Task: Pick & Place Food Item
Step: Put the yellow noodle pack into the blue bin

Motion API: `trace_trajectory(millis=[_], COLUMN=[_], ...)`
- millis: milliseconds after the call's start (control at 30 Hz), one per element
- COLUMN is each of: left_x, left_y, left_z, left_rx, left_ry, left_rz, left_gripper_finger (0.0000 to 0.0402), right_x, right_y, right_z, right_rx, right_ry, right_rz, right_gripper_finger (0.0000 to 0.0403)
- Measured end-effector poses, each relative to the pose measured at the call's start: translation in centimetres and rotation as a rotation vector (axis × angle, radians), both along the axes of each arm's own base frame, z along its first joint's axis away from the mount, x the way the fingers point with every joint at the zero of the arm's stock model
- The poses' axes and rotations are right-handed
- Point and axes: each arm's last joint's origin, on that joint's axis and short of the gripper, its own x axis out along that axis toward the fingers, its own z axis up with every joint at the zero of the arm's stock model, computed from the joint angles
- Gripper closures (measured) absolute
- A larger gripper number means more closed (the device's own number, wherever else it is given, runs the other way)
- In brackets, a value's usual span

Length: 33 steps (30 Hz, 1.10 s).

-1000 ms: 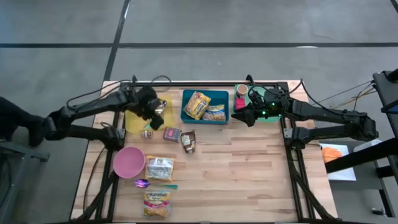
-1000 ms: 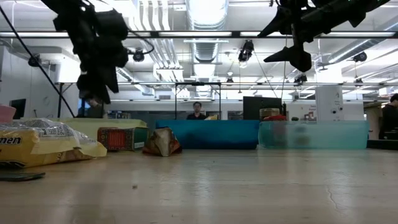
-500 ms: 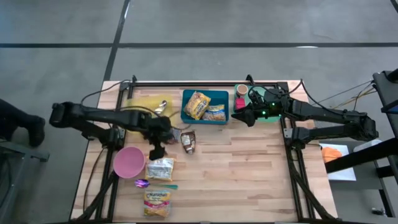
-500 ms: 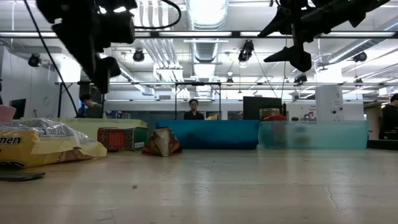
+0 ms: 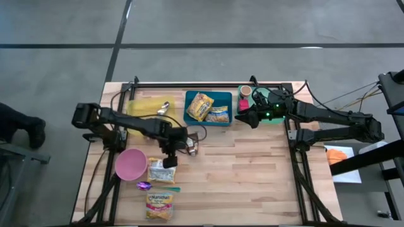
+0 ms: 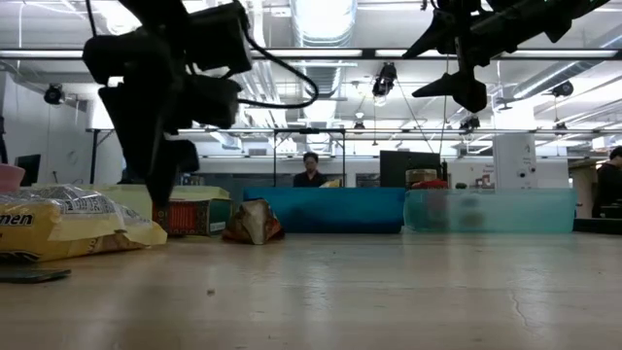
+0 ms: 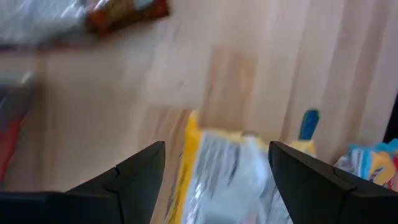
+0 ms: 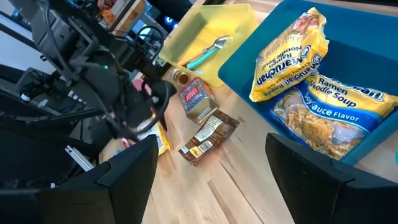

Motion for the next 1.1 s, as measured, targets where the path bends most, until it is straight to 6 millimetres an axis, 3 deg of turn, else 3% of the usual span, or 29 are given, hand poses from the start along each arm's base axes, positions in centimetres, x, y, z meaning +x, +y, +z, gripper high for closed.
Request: trace_trajectory(millis=[467,800,1100], left_x=[0.8,0.5,0.9], left_y=[-0.7,-3.4,-3.5], left_z=[-1.1,-1.8,-3.9], left_rx=[0.079,0.135,0.164], left_ry=[-0.004,0.011,0.086], left_rz=[-0.017,-0.122,-0.116], left_gripper_finger=[0.0110,0.0115,0.0192], right_x=[0.2,0.3,0.3], right_y=[0.6,1.2,1.4], right_z=[0.0,-0.1,0.0], right_rx=[-0.024,-0.023,-0.007], right_ry=[0.005,0.007,0.006], right_rz=[0.044,0.072,0.076], right_gripper_finger=[0.0108,0.0109,0.0109])
